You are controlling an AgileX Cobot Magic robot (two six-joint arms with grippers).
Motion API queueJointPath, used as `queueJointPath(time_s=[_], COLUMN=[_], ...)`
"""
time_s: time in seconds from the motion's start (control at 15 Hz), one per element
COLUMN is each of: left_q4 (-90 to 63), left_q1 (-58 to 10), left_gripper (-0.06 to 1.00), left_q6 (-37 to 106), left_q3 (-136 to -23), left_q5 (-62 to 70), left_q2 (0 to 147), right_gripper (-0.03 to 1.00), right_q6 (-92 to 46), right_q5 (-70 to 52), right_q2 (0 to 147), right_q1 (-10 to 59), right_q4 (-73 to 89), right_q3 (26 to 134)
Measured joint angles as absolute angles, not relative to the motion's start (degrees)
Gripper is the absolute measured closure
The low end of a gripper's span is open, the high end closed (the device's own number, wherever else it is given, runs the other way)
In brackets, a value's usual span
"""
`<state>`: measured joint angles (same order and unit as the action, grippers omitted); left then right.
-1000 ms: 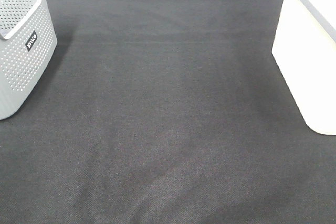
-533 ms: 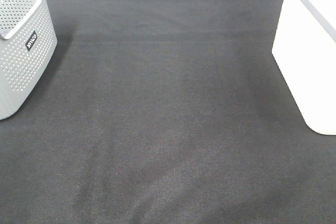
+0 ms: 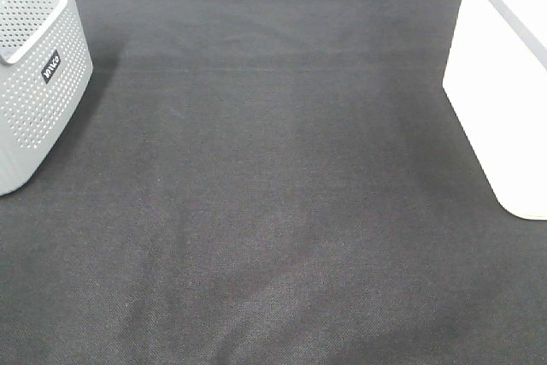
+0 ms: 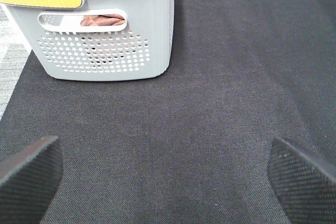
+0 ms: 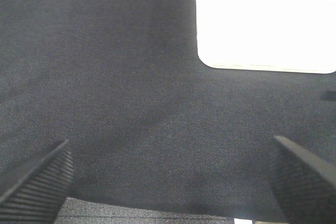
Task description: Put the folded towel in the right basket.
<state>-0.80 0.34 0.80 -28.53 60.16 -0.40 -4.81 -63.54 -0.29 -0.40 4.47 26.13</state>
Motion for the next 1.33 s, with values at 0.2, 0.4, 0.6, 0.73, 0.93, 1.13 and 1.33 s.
queueJointPath(time_s=[0.2,0.4,0.6,0.73,0.93,1.13,1.33], left_q4=[-0.8,-0.8,-0.8,-0.8,-0.8,-0.8,-0.8], left_q1=[0.34,0.34,0.34,0.34,0.34,0.34,0.34], left_gripper=[-0.04,-0.04,-0.04,-0.04,-0.04,-0.04,-0.04], left_q6=[0.8,0.8,0.8,0.8,0.8,0.8,0.8], left_q3=[-28.53,-28.53,-28.53,-28.53,-28.53,-28.53,-28.53], left_q5=[60.16,60.16,60.16,60.16,60.16,60.16,60.16], left_q2=[-0.4,-0.4,-0.4,-0.4,-0.4,-0.4,-0.4], right_gripper=[0.0,0.0,0.0,0.0,0.0,0.0,0.0], right_q6=[-3.72,-3.67,-3.67,-3.67,-3.67,-3.67,-3.67], right_q5=[-63.31,-63.31,-63.31,-63.31,-63.31,-63.31,-63.31], right_q2=[-0.29,-0.29,-0.29,-0.29,-0.29,-0.29,-0.29], right_q1=[-0.4,-0.4,-0.4,-0.4,-0.4,-0.4,-0.4], right_q4=[4.13,4.13,4.3,4.3,4.3,4.3,4.3], right_q3=[26.13,26.13,26.07,26.07,26.07,26.07,26.07])
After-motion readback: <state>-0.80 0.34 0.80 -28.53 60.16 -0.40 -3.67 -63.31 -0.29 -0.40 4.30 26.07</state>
